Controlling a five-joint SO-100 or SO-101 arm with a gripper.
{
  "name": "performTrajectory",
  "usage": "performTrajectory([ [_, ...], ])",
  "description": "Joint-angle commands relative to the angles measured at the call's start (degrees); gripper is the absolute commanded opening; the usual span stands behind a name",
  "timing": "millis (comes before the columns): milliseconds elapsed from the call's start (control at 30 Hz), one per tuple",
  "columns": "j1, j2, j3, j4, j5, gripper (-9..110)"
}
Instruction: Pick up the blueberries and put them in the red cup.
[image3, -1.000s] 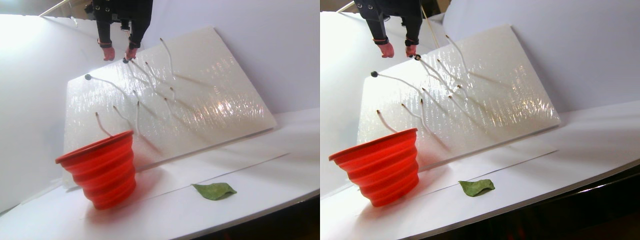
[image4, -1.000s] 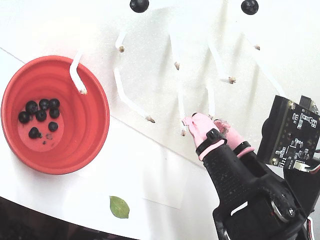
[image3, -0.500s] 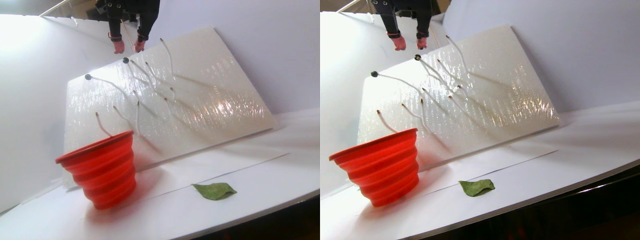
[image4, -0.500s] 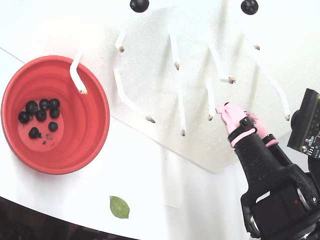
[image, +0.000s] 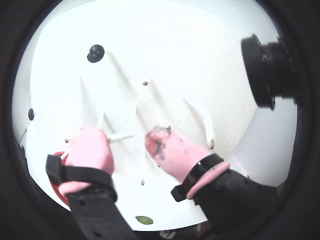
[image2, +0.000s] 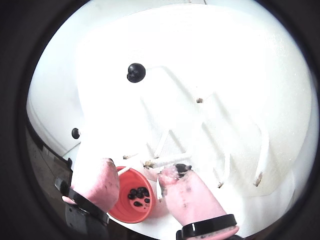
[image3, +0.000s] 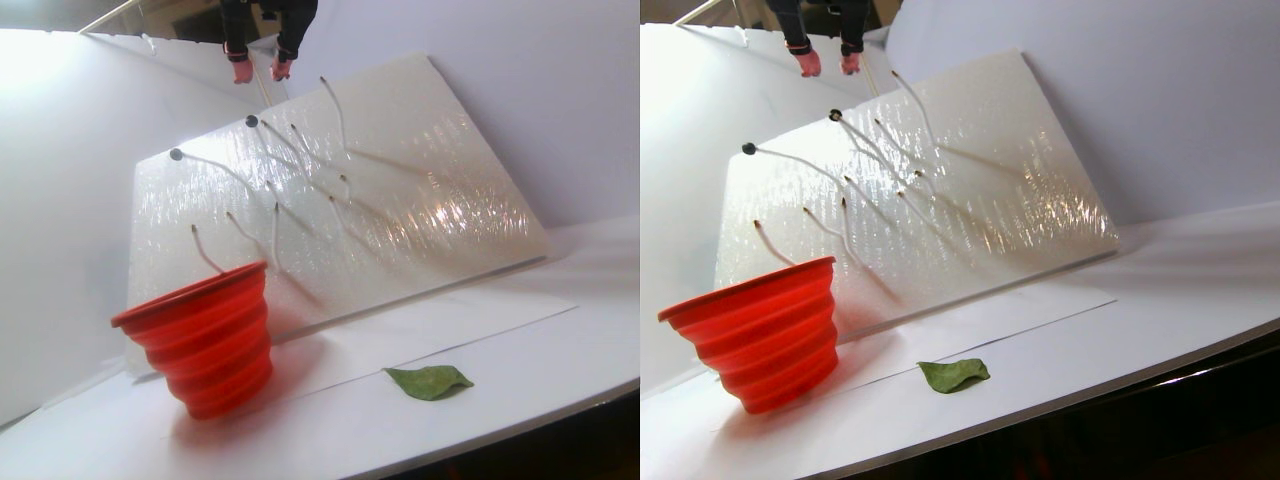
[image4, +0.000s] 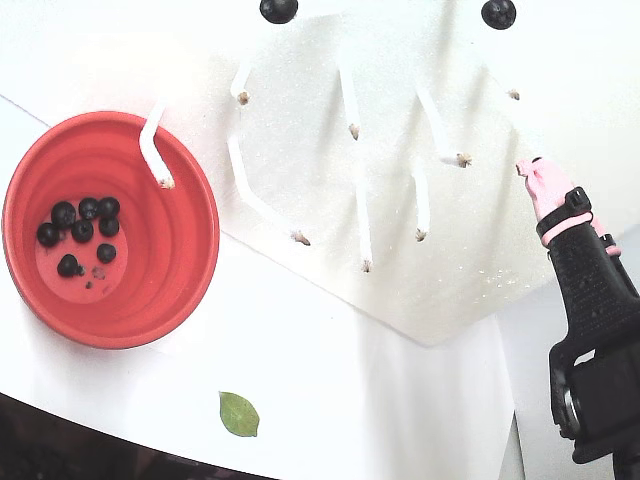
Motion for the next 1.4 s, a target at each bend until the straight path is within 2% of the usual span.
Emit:
performTrajectory([
  [0,-3.08,-0.53,-7.03,-2.29,-0.35,16],
  [1367,-6.68,-22.85,-25.49,-8.96,-1.76,16],
])
